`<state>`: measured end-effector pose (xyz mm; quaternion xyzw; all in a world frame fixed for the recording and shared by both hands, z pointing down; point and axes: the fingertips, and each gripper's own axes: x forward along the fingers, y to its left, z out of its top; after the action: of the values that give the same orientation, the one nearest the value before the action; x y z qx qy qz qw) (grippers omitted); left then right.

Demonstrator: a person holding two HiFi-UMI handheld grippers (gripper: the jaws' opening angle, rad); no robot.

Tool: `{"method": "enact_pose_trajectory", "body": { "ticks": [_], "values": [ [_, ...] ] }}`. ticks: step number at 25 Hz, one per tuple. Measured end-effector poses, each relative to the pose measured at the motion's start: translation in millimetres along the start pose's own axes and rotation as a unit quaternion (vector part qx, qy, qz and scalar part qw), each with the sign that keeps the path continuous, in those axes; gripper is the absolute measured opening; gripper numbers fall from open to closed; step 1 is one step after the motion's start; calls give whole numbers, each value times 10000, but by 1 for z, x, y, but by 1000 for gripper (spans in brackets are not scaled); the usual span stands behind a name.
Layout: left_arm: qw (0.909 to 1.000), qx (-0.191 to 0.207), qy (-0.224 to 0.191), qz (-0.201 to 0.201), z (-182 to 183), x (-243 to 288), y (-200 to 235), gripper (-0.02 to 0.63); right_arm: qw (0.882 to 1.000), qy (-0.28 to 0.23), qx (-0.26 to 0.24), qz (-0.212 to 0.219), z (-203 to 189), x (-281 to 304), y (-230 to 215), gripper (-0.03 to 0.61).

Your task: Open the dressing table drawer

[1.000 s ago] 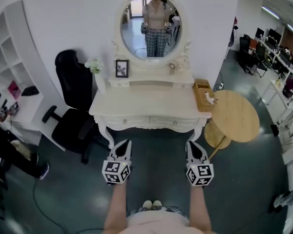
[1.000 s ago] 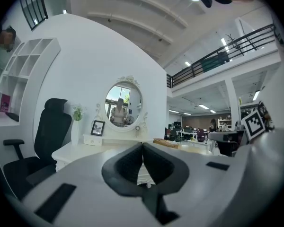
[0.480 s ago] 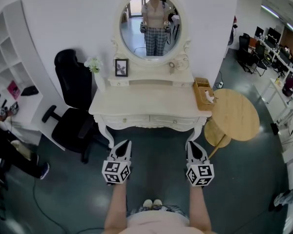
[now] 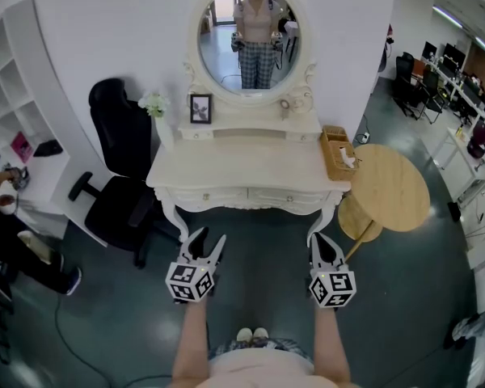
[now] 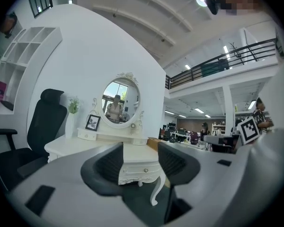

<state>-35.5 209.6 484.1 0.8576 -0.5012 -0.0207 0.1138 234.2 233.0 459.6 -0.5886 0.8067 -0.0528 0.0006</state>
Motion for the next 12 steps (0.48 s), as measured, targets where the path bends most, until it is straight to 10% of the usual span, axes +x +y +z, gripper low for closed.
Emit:
{"method": "enact_pose_trajectory", "body": {
  "ticks": [12],
  "values": [
    [10000, -5, 13, 48, 0, 13, 18, 315, 9999, 90, -10, -66, -4, 18, -3, 15]
  ]
}}
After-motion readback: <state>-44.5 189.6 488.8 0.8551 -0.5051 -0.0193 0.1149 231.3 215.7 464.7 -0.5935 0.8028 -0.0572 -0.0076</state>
